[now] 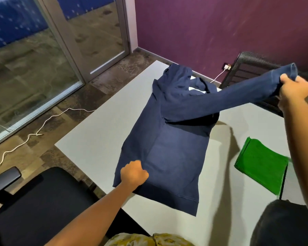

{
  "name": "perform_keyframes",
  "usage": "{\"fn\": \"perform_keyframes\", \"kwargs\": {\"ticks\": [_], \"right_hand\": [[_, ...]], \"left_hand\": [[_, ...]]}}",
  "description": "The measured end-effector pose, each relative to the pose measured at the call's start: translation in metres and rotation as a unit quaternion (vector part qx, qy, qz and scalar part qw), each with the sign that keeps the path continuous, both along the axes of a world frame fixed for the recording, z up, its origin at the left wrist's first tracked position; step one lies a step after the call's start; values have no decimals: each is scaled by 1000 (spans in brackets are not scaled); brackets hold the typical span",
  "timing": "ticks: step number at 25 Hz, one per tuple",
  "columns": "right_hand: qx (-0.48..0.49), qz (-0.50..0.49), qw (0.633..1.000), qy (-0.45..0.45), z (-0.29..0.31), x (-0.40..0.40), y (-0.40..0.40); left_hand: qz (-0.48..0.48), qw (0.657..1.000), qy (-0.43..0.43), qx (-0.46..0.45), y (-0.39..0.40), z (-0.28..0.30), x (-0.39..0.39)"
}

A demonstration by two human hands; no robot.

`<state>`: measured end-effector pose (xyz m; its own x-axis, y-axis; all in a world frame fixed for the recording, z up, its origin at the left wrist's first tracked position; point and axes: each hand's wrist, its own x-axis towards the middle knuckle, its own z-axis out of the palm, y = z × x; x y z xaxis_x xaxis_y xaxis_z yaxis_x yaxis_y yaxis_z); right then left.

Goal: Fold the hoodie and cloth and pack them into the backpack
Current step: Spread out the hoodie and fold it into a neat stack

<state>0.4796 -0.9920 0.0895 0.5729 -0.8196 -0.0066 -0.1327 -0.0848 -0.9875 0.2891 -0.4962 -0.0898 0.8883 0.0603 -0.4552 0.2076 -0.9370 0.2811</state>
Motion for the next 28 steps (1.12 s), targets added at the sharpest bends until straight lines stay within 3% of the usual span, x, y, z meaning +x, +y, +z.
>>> {"fn": "perform_keyframes", "kwargs": {"ticks": [3,5,7,11,13,16,17,19,21,22,23,24,28], "right_hand": [[-21,6,999,-50,8,32,-33],[-35,2,998,-57,23,21,-10],[-39,10,999,-36,29,4,19],[-81,21,996,-39,27,-20,73],[-164,39,985,-47,18,-30,117],[-203,172,962,-60,-24,-57,220],[-193,244,948,-66,-41,-74,259],[-216,426,877,-40,-81,-120,334],[-315,602,734,23,-124,-167,386],[-345,653,672,49,-146,-183,400],[-355,682,636,70,-162,-197,409],[-361,697,613,86,-177,-206,413],[-422,709,557,99,-200,-215,409]], "left_hand": [[-39,999,20,27,-22,11,5],[-81,989,85,87,-24,2,-4],[-86,982,150,82,-16,-15,-16],[-47,976,210,-17,1,-32,-20],[-17,972,220,-77,10,-33,-12],[82,945,224,-222,18,-22,-1],[151,919,212,-297,20,-18,2],[327,804,181,-462,29,-11,6],[448,656,159,-587,46,-6,9],[471,604,164,-622,56,0,9],[477,592,176,-625,67,0,6],[457,611,196,-615,77,4,2],[316,831,204,-409,105,-22,-10]]}}
